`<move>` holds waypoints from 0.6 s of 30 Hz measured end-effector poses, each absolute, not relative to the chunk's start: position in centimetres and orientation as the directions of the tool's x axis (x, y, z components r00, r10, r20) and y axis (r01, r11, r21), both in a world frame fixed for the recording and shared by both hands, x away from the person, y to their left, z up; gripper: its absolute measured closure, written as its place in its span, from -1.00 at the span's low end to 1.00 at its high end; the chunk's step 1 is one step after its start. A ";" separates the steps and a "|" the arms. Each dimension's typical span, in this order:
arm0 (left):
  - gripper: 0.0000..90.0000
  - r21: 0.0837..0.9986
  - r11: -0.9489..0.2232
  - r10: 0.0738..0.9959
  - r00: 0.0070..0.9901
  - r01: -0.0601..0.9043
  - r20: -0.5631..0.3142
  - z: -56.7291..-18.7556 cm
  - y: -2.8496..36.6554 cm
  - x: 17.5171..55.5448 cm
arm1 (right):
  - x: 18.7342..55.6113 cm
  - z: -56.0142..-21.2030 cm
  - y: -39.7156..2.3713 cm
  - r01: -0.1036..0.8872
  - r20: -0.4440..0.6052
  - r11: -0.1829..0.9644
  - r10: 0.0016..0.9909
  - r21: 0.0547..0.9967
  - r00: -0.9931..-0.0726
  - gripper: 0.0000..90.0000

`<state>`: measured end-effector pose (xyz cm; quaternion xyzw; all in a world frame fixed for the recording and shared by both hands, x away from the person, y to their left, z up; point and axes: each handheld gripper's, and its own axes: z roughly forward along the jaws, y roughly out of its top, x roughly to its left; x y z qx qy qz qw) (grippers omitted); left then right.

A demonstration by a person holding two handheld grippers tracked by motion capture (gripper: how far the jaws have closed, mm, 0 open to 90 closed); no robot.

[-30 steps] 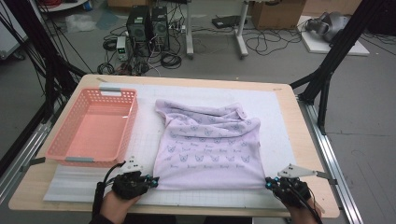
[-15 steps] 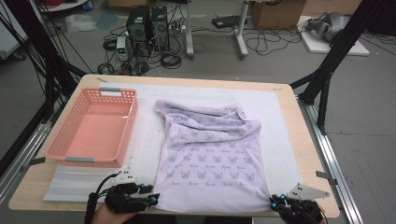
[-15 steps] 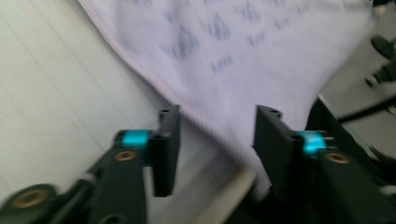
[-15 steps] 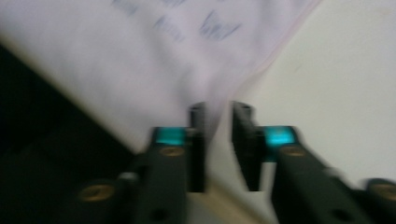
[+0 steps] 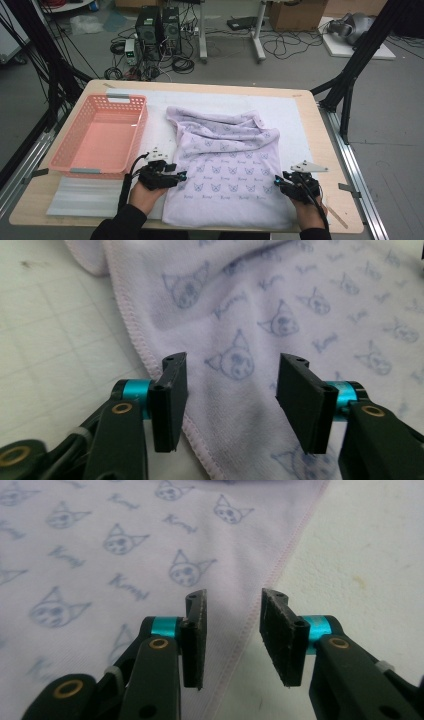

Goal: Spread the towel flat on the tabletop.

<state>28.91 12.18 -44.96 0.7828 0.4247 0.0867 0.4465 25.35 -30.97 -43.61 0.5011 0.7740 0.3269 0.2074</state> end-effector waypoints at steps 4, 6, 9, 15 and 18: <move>0.77 0.782 -0.321 0.735 0.661 0.534 -0.150 -45.1 12.5 28.3 | 25.3 -44.3 -30.9 0.641 0.042 0.286 0.894 0.712 -0.446 0.92; 0.94 0.780 -0.315 0.729 0.664 0.541 -0.167 -45.1 12.8 27.8 | 24.9 -44.0 -30.9 0.645 0.037 0.315 0.882 0.696 -0.471 0.95; 0.95 0.764 -0.327 0.708 0.680 0.555 -0.191 -44.9 13.2 26.7 | 24.2 -43.9 -31.1 0.646 0.046 0.328 0.870 0.689 -0.491 0.95; 0.95 0.743 -0.365 0.668 0.714 0.561 -0.210 -44.6 14.0 24.2 | 21.4 -43.2 -31.9 0.639 0.076 0.359 0.833 0.680 -0.548 0.95; 0.95 0.729 -0.386 0.648 0.729 0.565 -0.222 -44.3 14.4 23.2 | 20.0 -43.0 -32.1 0.641 0.075 0.406 0.806 0.652 -0.587 0.95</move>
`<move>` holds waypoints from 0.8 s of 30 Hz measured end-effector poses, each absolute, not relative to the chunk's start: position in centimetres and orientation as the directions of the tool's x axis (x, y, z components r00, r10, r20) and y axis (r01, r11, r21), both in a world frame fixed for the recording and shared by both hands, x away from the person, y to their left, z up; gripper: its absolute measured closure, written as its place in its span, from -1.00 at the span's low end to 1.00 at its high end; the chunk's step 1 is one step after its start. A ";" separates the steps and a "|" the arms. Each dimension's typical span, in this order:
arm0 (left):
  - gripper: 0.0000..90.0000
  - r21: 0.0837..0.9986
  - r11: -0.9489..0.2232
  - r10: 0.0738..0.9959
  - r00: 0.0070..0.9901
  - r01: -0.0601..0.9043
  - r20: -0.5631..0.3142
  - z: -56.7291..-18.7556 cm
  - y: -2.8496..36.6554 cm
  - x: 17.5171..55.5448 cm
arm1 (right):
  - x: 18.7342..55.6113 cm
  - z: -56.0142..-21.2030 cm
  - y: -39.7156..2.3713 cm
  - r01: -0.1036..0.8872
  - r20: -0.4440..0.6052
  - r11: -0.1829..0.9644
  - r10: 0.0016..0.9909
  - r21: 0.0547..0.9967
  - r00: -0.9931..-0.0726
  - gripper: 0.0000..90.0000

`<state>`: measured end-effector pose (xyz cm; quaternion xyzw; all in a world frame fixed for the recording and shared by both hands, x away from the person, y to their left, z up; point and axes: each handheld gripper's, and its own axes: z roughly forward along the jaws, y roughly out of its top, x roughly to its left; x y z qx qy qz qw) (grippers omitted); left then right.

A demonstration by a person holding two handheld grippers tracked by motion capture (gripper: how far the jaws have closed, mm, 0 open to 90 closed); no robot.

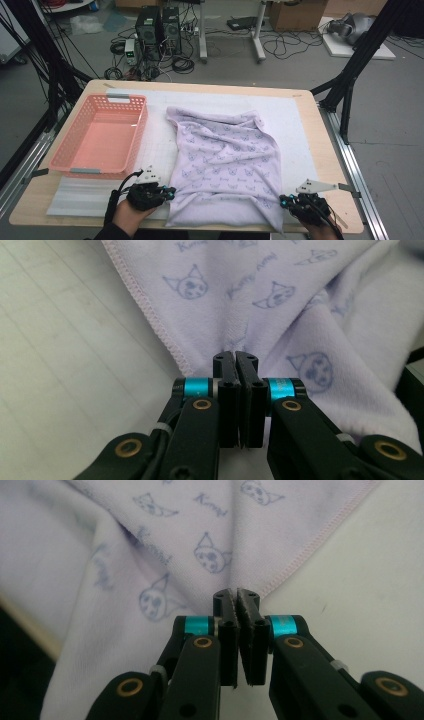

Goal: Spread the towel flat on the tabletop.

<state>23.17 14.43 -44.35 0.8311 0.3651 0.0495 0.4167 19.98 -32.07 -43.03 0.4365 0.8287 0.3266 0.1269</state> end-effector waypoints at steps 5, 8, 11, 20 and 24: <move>0.94 0.733 -0.406 0.611 0.758 0.546 -0.227 -43.7 14.5 21.8 | 17.8 -43.1 -33.0 0.637 0.105 0.442 0.765 0.631 -0.636 0.94; 0.45 0.774 -0.364 0.633 0.748 0.518 -0.203 -43.0 14.1 22.1 | 17.7 -43.0 -33.3 0.629 0.122 0.411 0.767 0.659 -0.630 0.75; 0.08 0.818 -0.304 0.659 0.728 0.489 -0.190 -42.3 13.5 23.5 | 19.0 -42.6 -33.0 0.616 0.113 0.370 0.791 0.696 -0.602 0.49; 0.01 0.825 -0.232 0.767 0.619 0.515 -0.171 -42.5 10.8 30.4 | 26.9 -42.7 -31.4 0.577 0.004 0.304 0.883 0.758 -0.470 0.29; -0.01 0.827 -0.199 0.810 0.563 0.526 -0.164 -43.0 10.7 32.5 | 29.6 -43.4 -31.0 0.598 0.006 0.276 0.905 0.753 -0.425 0.21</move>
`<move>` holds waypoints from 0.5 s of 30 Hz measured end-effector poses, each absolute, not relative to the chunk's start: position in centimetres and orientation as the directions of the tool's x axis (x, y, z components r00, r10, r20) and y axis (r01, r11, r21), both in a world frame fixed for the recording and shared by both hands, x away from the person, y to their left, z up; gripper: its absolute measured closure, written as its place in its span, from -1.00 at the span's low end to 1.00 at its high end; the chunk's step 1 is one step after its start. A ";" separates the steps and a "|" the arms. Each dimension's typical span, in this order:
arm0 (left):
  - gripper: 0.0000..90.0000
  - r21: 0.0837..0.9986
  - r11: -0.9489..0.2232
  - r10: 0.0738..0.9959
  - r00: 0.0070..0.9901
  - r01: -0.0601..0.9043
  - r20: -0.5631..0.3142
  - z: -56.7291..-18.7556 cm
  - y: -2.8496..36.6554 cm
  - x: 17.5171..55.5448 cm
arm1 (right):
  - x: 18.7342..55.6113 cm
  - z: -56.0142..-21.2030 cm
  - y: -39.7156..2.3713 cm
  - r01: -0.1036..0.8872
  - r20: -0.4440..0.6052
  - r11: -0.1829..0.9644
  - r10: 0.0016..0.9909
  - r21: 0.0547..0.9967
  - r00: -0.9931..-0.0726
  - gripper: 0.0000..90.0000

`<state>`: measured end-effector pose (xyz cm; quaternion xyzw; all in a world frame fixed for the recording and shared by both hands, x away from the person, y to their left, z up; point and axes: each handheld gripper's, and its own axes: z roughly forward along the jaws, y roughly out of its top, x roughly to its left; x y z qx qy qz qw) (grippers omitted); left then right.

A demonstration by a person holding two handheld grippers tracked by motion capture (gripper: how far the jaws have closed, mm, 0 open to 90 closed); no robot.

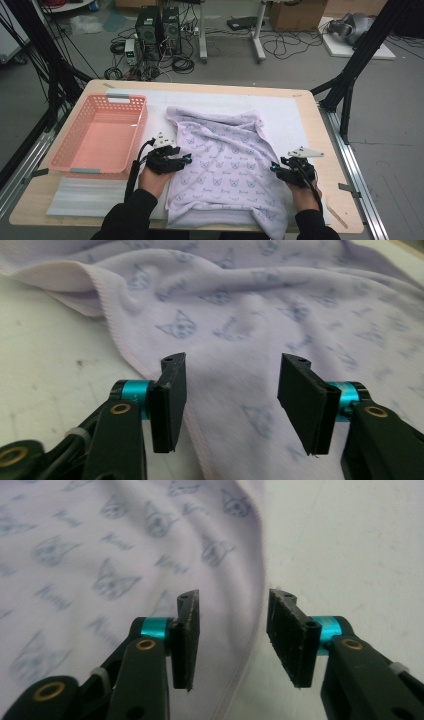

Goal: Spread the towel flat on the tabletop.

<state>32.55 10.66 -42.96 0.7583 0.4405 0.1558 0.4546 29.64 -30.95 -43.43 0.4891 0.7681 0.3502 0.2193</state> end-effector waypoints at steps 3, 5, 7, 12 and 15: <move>-0.06 0.824 -0.180 0.828 0.535 0.538 -0.168 -43.4 10.6 33.6 | 30.9 -43.9 -30.5 0.606 -0.009 0.288 0.907 0.741 -0.420 0.15; -0.06 0.817 -0.177 0.836 0.522 0.549 -0.170 -43.8 10.5 34.0 | 31.4 -44.0 -30.2 0.609 -0.025 0.303 0.907 0.733 -0.421 0.15; -0.06 0.798 -0.195 0.837 0.521 0.571 -0.168 -44.4 10.3 34.3 | 31.9 -44.0 -30.1 0.614 -0.026 0.301 0.909 0.730 -0.415 0.15; 0.53 0.787 -0.299 0.819 0.568 0.540 -0.079 -44.9 9.9 34.1 | 32.5 -44.3 -30.1 0.630 0.013 0.309 0.892 0.713 -0.452 0.63; 0.89 0.769 -0.309 0.804 0.586 0.559 -0.103 -44.6 10.2 33.7 | 32.3 -44.3 -29.9 0.616 0.010 0.338 0.872 0.711 -0.489 0.89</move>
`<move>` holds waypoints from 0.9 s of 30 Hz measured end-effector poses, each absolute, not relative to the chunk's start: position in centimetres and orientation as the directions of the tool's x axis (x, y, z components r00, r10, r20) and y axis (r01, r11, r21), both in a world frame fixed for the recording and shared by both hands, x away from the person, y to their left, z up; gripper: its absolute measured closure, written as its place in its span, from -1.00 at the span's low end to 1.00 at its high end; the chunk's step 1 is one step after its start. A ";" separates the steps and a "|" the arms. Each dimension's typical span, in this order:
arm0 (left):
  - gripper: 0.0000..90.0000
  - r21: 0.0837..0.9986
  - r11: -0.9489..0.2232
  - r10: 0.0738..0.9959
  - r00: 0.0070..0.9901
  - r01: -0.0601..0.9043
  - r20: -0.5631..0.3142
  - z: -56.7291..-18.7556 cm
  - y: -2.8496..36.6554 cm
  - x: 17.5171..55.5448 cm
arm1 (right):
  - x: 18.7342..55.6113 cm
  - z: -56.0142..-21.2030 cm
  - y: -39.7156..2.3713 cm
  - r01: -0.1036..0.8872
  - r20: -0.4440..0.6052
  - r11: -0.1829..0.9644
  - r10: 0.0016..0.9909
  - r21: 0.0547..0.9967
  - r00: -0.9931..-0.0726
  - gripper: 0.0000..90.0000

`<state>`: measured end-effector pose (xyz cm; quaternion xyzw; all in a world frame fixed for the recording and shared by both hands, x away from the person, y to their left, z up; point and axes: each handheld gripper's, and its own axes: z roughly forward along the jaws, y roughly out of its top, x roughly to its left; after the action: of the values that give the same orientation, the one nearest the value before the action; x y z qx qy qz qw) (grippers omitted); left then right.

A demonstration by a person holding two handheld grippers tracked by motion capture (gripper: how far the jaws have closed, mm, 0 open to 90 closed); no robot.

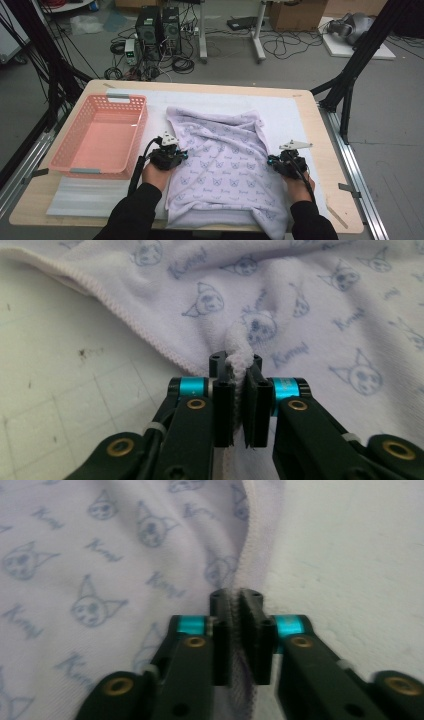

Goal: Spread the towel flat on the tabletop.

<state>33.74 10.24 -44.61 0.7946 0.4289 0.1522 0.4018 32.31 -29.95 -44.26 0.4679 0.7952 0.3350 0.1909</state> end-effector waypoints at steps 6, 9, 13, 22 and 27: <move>0.90 0.755 -0.332 0.766 0.629 0.565 -0.133 -44.3 10.4 31.8 | 30.7 -44.1 -31.1 0.606 0.056 0.360 0.828 0.709 -0.558 0.91; 0.90 0.752 -0.338 0.752 0.643 0.565 -0.145 -44.1 10.8 30.7 | 29.3 -43.9 -31.7 0.600 0.054 0.380 0.814 0.704 -0.579 0.91; 0.89 0.744 -0.350 0.732 0.662 0.569 -0.161 -43.8 11.3 29.1 | 27.3 -43.4 -32.4 0.592 0.048 0.416 0.790 0.690 -0.611 0.91; 0.88 0.733 -0.380 0.667 0.716 0.564 -0.206 -43.3 12.4 25.8 | 23.4 -42.6 -32.8 0.581 0.081 0.474 0.725 0.662 -0.684 0.91; 0.12 0.793 -0.317 0.687 0.702 0.521 -0.186 -42.4 12.1 26.9 | 24.1 -41.7 -32.4 0.568 0.070 0.420 0.758 0.707 -0.648 0.46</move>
<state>26.90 12.06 -42.39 0.8061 0.3745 0.0928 0.4487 24.15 -32.43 -41.68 0.3984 0.8325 0.3620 0.1312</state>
